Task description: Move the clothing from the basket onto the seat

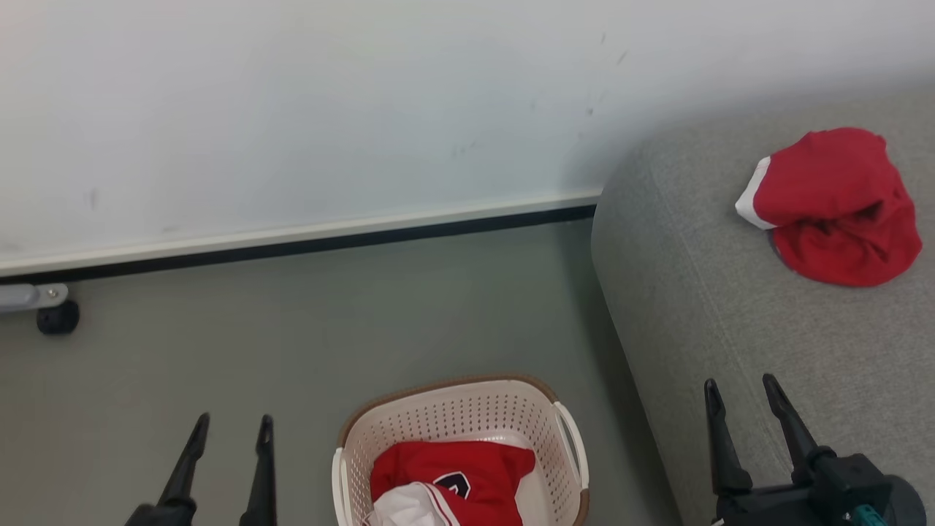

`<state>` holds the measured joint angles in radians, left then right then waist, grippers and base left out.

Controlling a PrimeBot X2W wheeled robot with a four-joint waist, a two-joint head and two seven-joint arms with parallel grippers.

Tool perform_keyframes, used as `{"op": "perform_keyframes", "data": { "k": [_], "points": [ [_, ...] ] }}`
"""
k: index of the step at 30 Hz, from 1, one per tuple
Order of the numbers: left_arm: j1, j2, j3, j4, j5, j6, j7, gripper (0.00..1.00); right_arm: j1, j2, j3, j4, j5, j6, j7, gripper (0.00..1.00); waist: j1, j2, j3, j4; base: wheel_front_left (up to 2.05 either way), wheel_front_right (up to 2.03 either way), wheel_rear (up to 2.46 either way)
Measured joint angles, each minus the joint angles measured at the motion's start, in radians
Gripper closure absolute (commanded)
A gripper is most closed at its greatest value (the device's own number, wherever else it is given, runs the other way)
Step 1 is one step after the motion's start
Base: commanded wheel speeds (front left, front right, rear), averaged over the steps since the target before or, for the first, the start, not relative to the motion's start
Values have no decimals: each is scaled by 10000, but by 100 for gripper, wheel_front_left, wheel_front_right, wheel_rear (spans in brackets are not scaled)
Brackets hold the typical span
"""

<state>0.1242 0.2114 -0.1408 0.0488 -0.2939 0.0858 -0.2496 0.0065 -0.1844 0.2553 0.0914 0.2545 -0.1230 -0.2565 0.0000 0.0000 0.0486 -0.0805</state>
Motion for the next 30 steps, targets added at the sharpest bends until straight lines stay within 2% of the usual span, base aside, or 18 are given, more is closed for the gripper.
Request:
{"op": "perform_keyframes", "data": {
  "k": [8,24,30],
  "points": [
    [-1463,-17,-907,414,487,-525,69,0,-448,-2,-123,-353,-52,0,-2,0,1,1,988,73,0,0,0],
    [-3352,-407,-2263,2619,1126,-1394,775,0,-1666,-59,-221,-869,-245,0,-2,0,2,3,3024,-80,0,0,0],
    [-4054,-445,-2581,3559,1367,-1484,1177,0,-2207,-12,-276,-1085,-253,0,-2,0,3,3,3803,-266,0,0,0]
  ]
}}
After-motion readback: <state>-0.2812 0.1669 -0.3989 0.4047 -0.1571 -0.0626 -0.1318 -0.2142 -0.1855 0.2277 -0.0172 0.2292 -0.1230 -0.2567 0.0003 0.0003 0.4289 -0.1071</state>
